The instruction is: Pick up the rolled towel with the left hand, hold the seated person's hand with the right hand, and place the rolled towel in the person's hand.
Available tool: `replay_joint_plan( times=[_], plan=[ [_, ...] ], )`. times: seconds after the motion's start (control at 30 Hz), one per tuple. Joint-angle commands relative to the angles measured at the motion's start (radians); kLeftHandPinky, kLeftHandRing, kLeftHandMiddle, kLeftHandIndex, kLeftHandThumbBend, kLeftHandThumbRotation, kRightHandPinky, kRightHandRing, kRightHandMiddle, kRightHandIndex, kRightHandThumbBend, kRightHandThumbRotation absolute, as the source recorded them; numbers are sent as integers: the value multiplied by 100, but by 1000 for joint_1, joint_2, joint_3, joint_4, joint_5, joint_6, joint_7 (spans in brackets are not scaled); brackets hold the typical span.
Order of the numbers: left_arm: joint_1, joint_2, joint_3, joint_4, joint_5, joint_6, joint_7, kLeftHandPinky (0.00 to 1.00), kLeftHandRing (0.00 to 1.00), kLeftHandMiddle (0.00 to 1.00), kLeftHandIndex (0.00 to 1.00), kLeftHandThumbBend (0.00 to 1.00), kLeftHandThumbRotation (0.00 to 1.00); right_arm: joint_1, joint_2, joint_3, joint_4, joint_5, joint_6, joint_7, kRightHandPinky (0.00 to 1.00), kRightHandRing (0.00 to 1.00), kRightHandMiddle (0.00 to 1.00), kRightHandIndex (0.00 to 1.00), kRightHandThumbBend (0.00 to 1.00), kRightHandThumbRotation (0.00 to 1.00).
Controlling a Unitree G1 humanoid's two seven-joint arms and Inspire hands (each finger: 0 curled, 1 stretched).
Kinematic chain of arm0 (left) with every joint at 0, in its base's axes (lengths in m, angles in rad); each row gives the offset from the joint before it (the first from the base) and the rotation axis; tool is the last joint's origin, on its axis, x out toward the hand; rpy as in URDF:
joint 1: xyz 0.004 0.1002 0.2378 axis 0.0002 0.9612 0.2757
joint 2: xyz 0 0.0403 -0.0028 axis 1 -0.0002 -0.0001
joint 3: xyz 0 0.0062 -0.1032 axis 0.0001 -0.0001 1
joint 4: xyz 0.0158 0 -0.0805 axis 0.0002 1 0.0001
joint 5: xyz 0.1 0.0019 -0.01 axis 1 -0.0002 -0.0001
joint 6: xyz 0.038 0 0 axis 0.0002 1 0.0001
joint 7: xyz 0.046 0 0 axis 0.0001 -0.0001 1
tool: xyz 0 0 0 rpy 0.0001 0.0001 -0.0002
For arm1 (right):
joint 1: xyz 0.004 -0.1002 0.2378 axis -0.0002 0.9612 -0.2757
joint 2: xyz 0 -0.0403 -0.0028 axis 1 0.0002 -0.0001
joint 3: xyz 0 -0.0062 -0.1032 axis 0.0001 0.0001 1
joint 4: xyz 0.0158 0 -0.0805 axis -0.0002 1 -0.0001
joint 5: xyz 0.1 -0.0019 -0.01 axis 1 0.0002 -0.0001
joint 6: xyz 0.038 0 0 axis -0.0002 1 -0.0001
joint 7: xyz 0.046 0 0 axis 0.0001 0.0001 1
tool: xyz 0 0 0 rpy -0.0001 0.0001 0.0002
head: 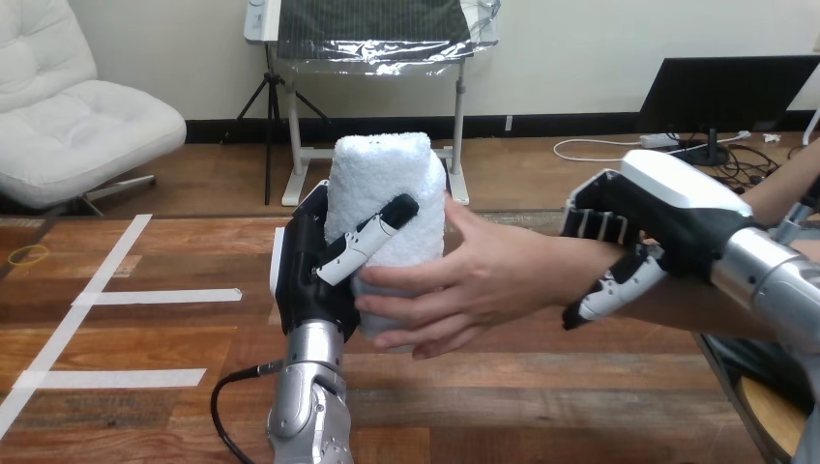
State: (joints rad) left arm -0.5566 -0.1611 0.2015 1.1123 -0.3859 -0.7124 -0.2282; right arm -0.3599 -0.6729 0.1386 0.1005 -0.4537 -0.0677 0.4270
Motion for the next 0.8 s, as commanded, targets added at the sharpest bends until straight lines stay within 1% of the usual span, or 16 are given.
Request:
replay_joint_plan(
  times=[0.0,0.07,0.2,0.3,0.4,0.53,0.6,0.77],
  plan=[
    [-318,-228,-39,-59,21,-66,22,27,33,38,42,76,0,-89,70,37,-11,6,48,16,34,39,43,43,92,6],
    [-326,-240,-39,-66,12,-59,21,27,33,38,42,77,0,-91,72,39,-11,5,51,16,34,39,43,44,92,5],
    [-331,-249,-44,-69,6,-55,12,27,33,38,42,76,0,-92,74,42,-13,5,56,14,33,39,43,44,92,4],
    [-335,-256,-52,-69,15,-59,19,27,33,38,42,76,0,-92,77,42,-12,9,52,10,33,38,43,44,92,3],
    [-338,-267,-54,-75,6,-51,8,28,33,39,42,76,0,-92,80,41,-11,12,49,7,32,37,42,44,92,2],
    [-343,-281,-67,-83,17,-48,24,28,34,39,42,77,0,-91,84,41,-16,15,58,11,31,37,42,44,92,1],
    [-345,-287,-69,-86,14,-45,22,28,34,39,42,78,0,-90,85,41,-20,17,62,12,31,37,42,44,92,1],
    [-346,-308,-78,-101,4,-31,5,28,33,38,42,78,0,-88,87,39,-20,28,50,12,33,38,43,45,92,1]
  ],
)
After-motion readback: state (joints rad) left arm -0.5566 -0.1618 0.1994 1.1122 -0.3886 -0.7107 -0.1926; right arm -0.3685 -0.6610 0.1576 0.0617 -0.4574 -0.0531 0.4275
